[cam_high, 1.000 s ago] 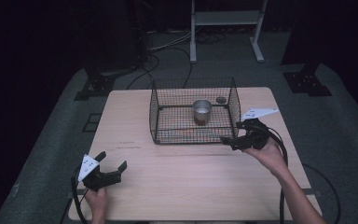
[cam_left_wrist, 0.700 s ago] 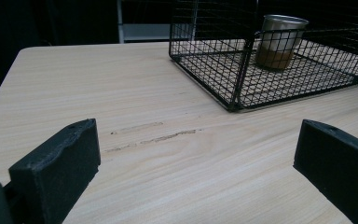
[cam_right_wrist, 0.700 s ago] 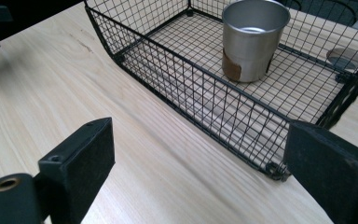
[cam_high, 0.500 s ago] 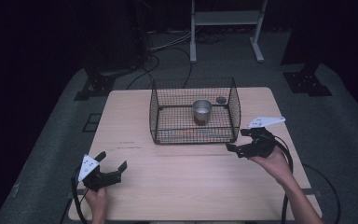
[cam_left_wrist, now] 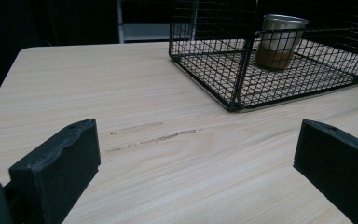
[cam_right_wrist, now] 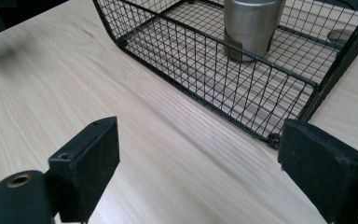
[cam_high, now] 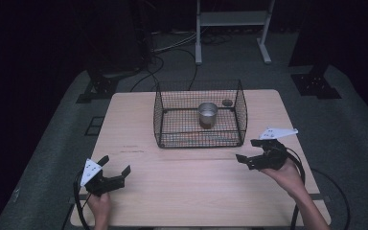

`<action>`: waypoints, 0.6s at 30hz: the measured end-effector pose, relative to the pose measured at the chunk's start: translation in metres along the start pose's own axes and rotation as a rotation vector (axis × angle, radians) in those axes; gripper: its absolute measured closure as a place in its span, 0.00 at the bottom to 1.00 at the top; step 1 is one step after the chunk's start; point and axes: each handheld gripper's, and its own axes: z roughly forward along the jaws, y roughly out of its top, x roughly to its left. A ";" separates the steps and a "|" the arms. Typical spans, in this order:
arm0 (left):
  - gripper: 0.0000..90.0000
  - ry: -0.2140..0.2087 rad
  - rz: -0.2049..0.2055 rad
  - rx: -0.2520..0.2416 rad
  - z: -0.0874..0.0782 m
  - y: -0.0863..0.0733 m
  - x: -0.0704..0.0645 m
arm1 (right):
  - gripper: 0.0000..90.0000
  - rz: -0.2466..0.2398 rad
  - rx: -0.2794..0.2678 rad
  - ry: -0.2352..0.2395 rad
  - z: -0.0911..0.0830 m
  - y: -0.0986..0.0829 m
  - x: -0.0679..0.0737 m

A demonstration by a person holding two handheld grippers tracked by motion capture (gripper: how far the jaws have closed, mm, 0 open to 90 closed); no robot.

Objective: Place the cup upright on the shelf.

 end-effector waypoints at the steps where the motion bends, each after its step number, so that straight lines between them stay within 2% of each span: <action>1: 0.00 0.000 0.002 0.000 0.000 0.000 0.000 | 0.13 0.002 0.000 0.004 0.000 -0.002 0.000; 18: 0.00 0.001 0.004 -0.001 0.000 0.000 0.000 | 0.14 0.022 0.011 0.006 0.001 -0.029 0.002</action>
